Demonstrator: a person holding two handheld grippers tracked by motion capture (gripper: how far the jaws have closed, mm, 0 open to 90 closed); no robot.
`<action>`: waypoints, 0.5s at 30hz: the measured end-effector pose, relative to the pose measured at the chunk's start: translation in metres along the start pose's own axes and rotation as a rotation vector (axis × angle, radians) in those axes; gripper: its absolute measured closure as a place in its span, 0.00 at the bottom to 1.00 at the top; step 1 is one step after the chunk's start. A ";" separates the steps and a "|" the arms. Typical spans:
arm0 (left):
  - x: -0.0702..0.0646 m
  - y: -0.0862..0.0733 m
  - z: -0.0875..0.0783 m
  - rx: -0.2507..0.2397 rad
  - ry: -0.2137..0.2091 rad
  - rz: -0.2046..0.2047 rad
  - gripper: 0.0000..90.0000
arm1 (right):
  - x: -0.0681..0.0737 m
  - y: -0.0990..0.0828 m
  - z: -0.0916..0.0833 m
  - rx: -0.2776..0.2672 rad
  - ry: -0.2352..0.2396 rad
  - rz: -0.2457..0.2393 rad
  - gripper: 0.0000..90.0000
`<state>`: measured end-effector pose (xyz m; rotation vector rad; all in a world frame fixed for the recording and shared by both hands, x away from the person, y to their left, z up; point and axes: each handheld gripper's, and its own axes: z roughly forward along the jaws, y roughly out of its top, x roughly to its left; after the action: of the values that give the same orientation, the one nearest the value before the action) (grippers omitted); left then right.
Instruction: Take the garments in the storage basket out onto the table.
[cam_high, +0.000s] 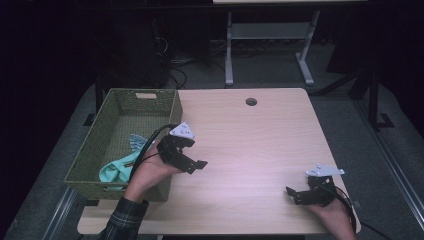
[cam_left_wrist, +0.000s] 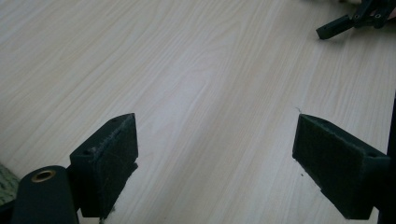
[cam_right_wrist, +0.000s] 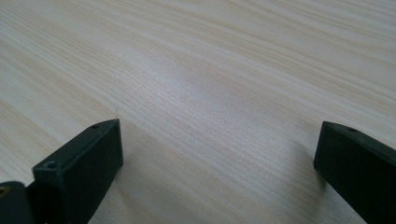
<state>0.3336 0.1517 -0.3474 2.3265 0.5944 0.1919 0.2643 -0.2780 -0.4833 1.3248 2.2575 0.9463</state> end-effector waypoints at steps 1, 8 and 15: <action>0.001 0.000 -0.002 0.001 0.002 -0.005 0.15 | 0.000 0.000 0.000 -0.001 0.000 -0.001 0.01; 0.006 -0.004 -0.012 -0.005 0.016 -0.016 0.15 | 0.000 0.000 0.000 0.000 0.004 -0.002 0.01; 0.010 -0.007 -0.020 0.002 0.027 -0.016 0.15 | 0.000 0.000 0.000 -0.001 0.004 -0.002 0.01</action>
<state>0.3336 0.1736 -0.3377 2.3236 0.6263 0.2160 0.2641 -0.2777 -0.4834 1.3207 2.2615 0.9499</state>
